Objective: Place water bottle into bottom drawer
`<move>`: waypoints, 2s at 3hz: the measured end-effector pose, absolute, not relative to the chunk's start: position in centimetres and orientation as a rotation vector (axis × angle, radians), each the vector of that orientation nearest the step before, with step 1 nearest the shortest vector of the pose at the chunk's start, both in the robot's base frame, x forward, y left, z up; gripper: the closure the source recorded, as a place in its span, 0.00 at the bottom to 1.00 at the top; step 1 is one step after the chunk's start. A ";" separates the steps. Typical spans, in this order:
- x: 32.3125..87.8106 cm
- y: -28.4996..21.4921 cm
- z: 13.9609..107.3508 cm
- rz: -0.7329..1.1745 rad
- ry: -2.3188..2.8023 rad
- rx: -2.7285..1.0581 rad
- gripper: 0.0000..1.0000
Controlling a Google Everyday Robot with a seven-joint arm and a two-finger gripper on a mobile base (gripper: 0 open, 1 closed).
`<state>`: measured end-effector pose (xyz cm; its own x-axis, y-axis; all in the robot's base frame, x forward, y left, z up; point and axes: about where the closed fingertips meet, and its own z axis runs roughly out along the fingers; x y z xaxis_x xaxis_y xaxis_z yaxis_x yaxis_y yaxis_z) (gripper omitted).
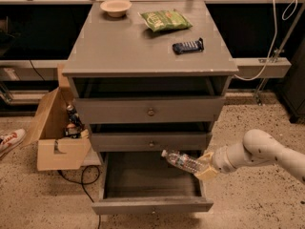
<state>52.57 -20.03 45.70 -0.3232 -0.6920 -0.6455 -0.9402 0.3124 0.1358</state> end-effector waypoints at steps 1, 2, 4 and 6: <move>52.6 -20.0 45.7 0.695 2.110 -1.443 1.00; 52.6 -19.7 41.9 0.700 2.113 -1.440 1.00; 54.9 -17.3 29.7 0.731 2.191 -1.386 1.00; 57.0 -13.0 22.2 0.822 2.231 -1.344 0.60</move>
Offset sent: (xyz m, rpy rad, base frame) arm 0.0035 0.0041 -0.0942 -0.0008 0.0049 -0.0099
